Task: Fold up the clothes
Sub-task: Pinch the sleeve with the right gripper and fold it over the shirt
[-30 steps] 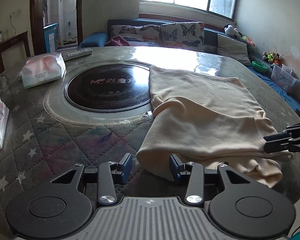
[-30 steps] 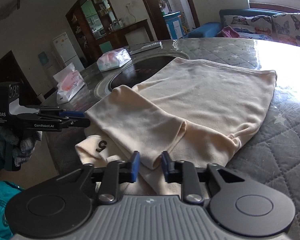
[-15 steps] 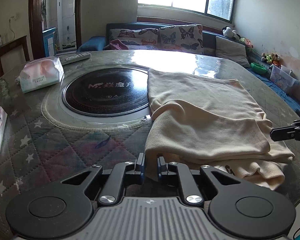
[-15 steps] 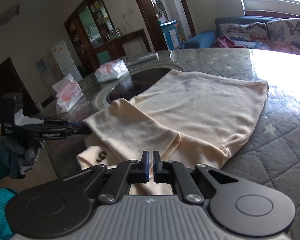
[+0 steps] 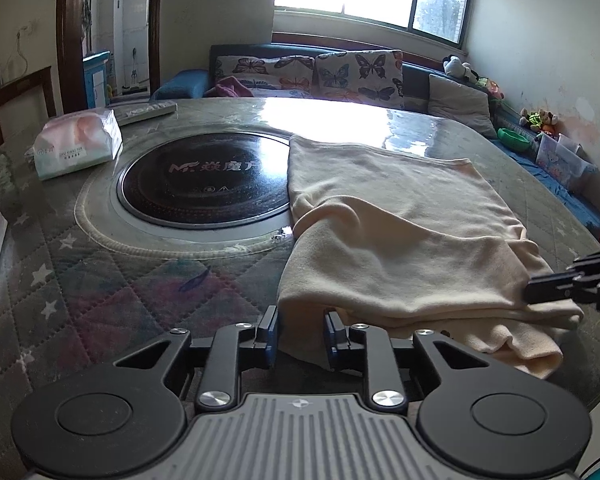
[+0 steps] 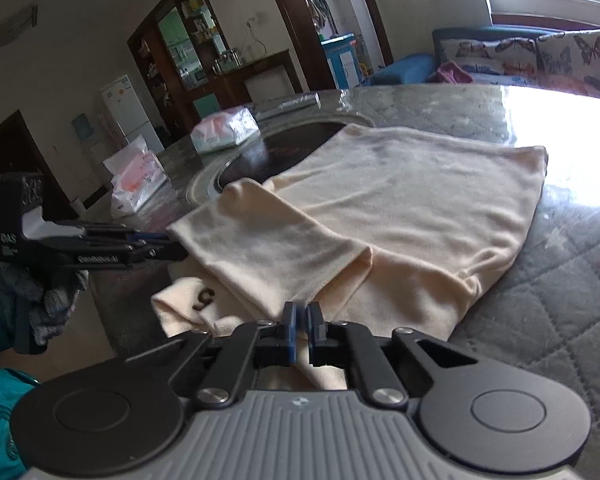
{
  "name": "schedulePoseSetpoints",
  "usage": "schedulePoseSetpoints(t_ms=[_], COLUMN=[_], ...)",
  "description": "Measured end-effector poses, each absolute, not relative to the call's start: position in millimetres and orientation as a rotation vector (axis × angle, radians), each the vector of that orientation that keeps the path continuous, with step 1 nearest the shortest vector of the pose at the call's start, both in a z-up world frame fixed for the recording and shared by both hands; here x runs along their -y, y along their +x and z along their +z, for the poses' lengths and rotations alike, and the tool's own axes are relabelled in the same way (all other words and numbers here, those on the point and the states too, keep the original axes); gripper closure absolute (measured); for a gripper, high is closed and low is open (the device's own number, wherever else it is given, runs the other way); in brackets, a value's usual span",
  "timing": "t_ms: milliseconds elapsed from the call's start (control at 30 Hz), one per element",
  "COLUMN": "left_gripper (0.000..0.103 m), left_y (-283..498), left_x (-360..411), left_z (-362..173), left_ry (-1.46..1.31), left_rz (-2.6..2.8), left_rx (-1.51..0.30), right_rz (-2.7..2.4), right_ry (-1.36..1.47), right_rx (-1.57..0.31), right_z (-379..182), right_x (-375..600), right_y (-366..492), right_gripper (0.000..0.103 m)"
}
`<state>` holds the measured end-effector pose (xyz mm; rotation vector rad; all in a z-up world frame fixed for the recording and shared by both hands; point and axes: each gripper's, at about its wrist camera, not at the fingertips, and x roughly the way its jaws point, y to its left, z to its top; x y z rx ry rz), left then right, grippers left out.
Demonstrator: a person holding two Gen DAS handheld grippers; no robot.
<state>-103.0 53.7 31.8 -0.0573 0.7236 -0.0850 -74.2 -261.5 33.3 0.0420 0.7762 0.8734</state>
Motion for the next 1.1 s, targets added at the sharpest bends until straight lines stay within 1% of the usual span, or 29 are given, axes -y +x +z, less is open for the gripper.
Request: schedulePoseSetpoints(t_ms=[33,100,133,200,300,467,567,667,800,833,867,933,1000,1100], left_gripper=[0.088,0.096,0.099,0.100,0.101,0.101,0.101,0.100,0.099,0.099,0.099,0.099,0.098,0.097], left_y=[-103,-104,-105,-109,-118,-124,-126,-126,-118,-114,-110,-102,-95,-84], left_x=[-53,-51,-50,-49,-45,-43,-45,-54,-64,-63,-62,-54,-41,-26], left_z=[32,33,34,38,43,41,40,44,55,57,59,60,58,52], left_ry=[-0.050,-0.022,-0.006,0.023,0.076,0.119,0.149,0.160,0.126,0.107,0.087,0.073,0.078,0.085], left_rz=[-0.084,-0.073,-0.064,-0.059,-0.060,-0.087,-0.081,-0.084,-0.054,-0.066,-0.078,-0.117,-0.164,-0.208], left_rx=[-0.721,-0.710,-0.701,-0.680,-0.648,-0.677,-0.697,-0.707,-0.684,-0.675,-0.666,-0.654,-0.651,-0.659], right_rz=[0.876,0.882,0.883,0.892,0.914,0.915,0.929,0.910,0.855,0.842,0.829,0.820,0.825,0.809], right_ry=[0.044,0.051,0.048,0.035,0.007,-0.055,-0.042,0.007,0.049,0.053,0.057,0.064,0.056,0.014], right_rx=[-0.767,-0.736,-0.725,-0.704,-0.677,-0.772,-0.809,-0.788,-0.761,-0.764,-0.766,-0.773,-0.781,-0.764], right_z=[36,46,50,61,79,59,54,59,61,58,55,49,43,44], right_x=[263,268,270,275,284,283,287,295,304,302,300,296,289,286], right_y=[-75,-77,-77,-81,-88,-87,-84,-78,-66,-62,-58,-52,-49,-51], right_gripper=[0.100,0.101,0.101,0.101,0.101,0.101,0.097,0.092,0.090,0.088,0.082,0.080,0.074,0.075])
